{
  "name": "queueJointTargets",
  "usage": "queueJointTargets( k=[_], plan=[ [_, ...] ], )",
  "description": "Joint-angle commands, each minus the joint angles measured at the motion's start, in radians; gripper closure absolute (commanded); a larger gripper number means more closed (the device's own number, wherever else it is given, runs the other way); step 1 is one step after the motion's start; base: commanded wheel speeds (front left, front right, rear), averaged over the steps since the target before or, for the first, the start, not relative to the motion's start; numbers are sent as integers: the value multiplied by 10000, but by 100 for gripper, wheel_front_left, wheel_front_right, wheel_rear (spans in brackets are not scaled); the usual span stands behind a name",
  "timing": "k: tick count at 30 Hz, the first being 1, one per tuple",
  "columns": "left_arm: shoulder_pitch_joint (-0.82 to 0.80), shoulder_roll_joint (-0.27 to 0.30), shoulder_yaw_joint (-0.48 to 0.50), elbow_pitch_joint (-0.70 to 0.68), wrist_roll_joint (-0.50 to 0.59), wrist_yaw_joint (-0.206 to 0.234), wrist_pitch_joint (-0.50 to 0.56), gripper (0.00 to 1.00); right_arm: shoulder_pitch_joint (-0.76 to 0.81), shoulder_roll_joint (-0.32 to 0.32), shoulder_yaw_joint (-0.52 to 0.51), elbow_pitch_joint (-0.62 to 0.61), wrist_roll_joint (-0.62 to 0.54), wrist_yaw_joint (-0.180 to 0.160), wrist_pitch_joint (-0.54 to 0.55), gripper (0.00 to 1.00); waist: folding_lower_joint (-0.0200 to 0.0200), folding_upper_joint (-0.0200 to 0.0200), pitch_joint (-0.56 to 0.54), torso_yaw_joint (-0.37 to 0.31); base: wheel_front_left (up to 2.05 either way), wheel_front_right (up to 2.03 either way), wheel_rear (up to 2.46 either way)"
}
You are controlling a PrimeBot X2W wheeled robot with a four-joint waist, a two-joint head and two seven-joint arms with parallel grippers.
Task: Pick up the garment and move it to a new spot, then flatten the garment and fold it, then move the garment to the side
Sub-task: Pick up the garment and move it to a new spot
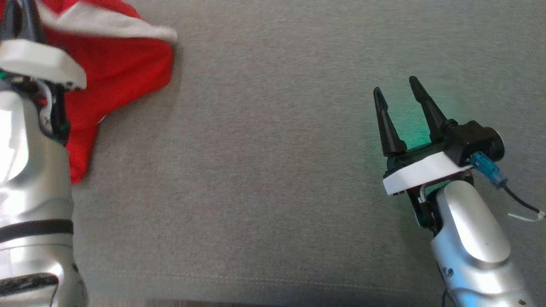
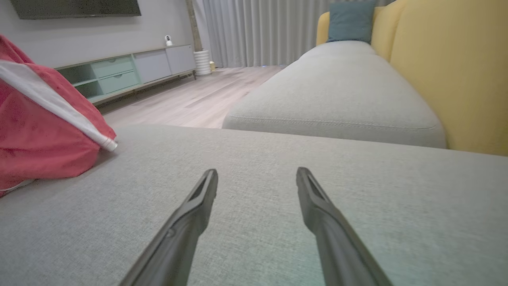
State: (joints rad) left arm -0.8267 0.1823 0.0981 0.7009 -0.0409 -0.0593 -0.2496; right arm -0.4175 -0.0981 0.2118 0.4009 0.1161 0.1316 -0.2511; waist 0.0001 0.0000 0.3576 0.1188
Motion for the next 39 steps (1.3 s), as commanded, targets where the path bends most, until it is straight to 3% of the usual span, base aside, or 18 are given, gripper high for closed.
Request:
queueJointTargets(
  k=[1, 11, 16, 19, 23, 26, 32, 39],
  plan=[
    [-463, 364, 49, -606, 131, -46, -122, 100, 75, 200, 179, -296, 115, -9, -107, 0, -1, 0, -308, -438, 0, 0, 0],
    [-544, -835, -1375, -1882, 166, -424, -122, 100, 382, 447, 368, -368, 362, -9, -107, 0, -1, 0, -918, -1927, 0, 0, 0],
    [-699, -1268, -2252, -2475, -331, -433, -122, 100, 442, 472, 608, -379, 554, -9, -107, 0, -1, 0, -1063, -2639, 0, 0, 0],
    [-825, -1311, -3128, -2979, -1409, -107, -122, 100, 434, 475, 743, -418, 739, -9, -107, 0, -1, 0, -1115, -3054, 0, 0, 0],
    [-969, -1316, -4648, -3955, -2620, 834, -122, 100, 436, 476, 821, -467, 883, -9, -107, 0, -1, 0, -1082, -3411, 0, 0, 0],
    [-843, -1318, -5180, -4334, -2957, 1531, -122, 100, 420, 477, 824, -465, 955, -9, -107, 0, -1, 0, -1079, -3580, 0, 0, 0],
    [431, -1319, -4717, -4174, -3171, 2330, -122, 100, 467, 477, 689, -497, 997, -9, -107, 0, -1, 0, -1043, -3599, 0, 0, 0],
    [2692, -1319, -3512, -3744, -2709, 2360, -122, 100, 562, 478, 458, -474, 846, -9, -107, 0, -1, 0, -1030, -3075, 0, 0, 0]
  ],
)
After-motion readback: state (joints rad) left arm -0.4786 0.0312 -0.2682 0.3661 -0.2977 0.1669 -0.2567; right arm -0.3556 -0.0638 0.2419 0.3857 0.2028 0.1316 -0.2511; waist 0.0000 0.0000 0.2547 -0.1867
